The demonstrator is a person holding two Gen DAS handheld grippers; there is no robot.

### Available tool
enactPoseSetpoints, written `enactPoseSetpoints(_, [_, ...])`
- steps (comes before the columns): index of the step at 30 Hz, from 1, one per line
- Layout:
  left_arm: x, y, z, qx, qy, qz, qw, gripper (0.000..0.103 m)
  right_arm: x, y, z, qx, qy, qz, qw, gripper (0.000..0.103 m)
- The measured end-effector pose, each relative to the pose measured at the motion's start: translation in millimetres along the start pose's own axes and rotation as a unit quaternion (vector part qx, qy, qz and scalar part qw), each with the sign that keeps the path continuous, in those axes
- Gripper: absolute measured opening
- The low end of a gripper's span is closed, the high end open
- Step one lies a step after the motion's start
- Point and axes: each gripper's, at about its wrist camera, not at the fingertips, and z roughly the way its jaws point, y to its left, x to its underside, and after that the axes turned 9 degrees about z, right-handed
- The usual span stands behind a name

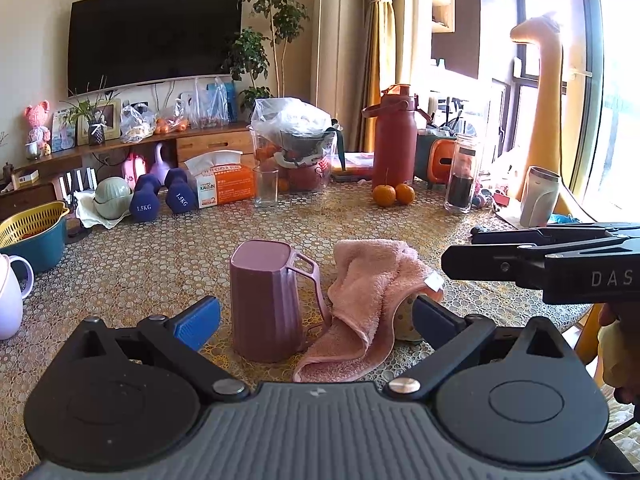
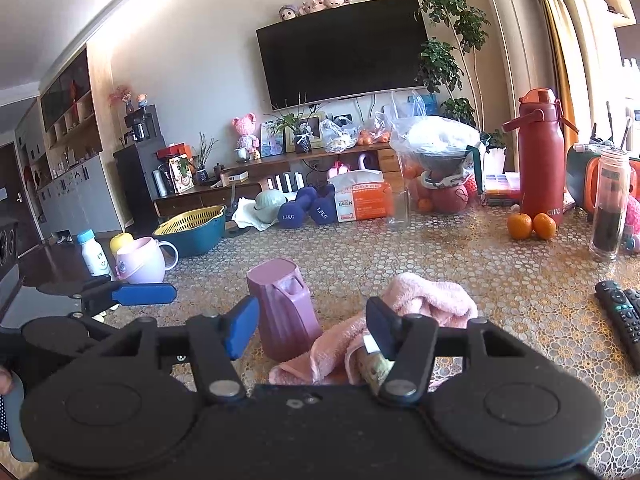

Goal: Clean container
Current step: 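Lay the pink towel beside the cup and open the right tool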

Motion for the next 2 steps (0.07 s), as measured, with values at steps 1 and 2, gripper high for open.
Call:
enactPoseSetpoints(1, [-0.1,0.7,0.4,0.001,0.002,-0.002,1.0,0.103,0.4,0.3,-0.2,0.001,-0.001,0.001,1.0,0.059])
enactPoseSetpoints(2, [-0.5,1.4,0.7,0.001,0.004,-0.005,1.0,0.103,0.5,0.1,-0.3,0.002,-0.001,0.001,1.0,0.059])
